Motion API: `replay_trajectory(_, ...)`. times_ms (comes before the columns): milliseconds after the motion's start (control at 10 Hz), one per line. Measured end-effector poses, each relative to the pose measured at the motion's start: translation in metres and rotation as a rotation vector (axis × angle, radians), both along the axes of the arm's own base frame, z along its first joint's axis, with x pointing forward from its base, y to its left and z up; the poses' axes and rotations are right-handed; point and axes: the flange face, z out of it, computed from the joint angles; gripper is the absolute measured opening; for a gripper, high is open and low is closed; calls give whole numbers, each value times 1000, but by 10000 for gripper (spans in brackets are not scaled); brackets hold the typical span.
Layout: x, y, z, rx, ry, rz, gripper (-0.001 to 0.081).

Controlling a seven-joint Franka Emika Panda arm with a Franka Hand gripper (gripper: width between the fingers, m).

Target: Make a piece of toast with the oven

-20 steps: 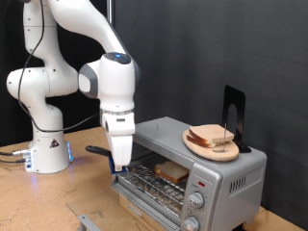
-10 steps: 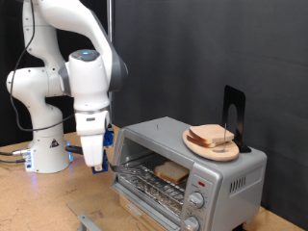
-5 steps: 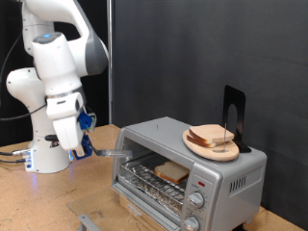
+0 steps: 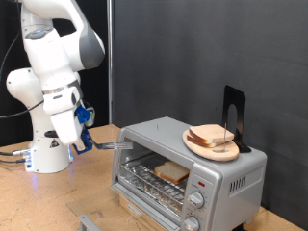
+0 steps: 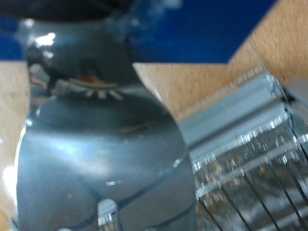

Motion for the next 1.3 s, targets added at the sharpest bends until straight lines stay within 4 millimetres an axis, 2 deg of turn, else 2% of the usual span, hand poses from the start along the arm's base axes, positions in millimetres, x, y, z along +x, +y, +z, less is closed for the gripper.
replay_trajectory(300,-1,32,27,61,-48,56,401)
replay_trajectory(600,-3,80,51,102,-44,130,401)
replay_trajectory(900,-3,118,61,111,-43,146,401)
replay_trajectory(1300,-3,154,74,117,-59,173,401)
